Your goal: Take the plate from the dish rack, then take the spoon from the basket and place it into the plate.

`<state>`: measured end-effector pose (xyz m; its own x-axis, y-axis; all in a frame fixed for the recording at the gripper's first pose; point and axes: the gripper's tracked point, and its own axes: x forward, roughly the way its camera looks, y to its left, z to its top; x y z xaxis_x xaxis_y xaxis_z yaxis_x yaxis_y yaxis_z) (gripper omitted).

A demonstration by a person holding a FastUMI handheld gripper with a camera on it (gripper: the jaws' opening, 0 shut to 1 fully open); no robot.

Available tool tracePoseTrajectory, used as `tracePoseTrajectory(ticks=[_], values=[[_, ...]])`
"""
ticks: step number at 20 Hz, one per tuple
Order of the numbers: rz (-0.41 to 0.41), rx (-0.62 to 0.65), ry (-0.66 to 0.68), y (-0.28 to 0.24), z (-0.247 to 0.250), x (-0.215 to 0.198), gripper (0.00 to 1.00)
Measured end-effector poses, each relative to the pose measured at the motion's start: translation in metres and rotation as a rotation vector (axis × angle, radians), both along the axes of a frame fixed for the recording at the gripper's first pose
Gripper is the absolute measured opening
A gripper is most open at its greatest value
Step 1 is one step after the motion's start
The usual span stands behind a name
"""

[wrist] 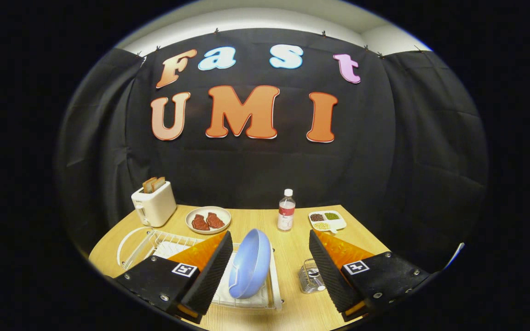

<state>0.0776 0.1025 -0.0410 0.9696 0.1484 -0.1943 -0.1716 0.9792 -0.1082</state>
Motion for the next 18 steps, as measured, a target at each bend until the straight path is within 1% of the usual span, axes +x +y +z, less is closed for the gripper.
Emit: tracePoseTrajectory(ticks=[3, 5, 7, 13, 14, 15, 16, 18], values=[[0.013, -0.036, 0.048, 0.010, -0.021, 0.011, 0.99], [0.022, -0.059, 0.086, 0.015, -0.036, 0.018, 0.95], [0.029, -0.084, 0.121, 0.021, -0.050, 0.025, 0.88], [0.002, -0.139, 0.210, 0.026, -0.083, 0.048, 0.67], [0.000, -0.143, 0.222, 0.028, -0.088, 0.051, 0.61], [-0.005, -0.147, 0.235, 0.029, -0.092, 0.053, 0.57], [-0.013, -0.154, 0.246, 0.028, -0.096, 0.056, 0.49], [-0.039, -0.173, 0.264, 0.025, -0.101, 0.060, 0.41]])
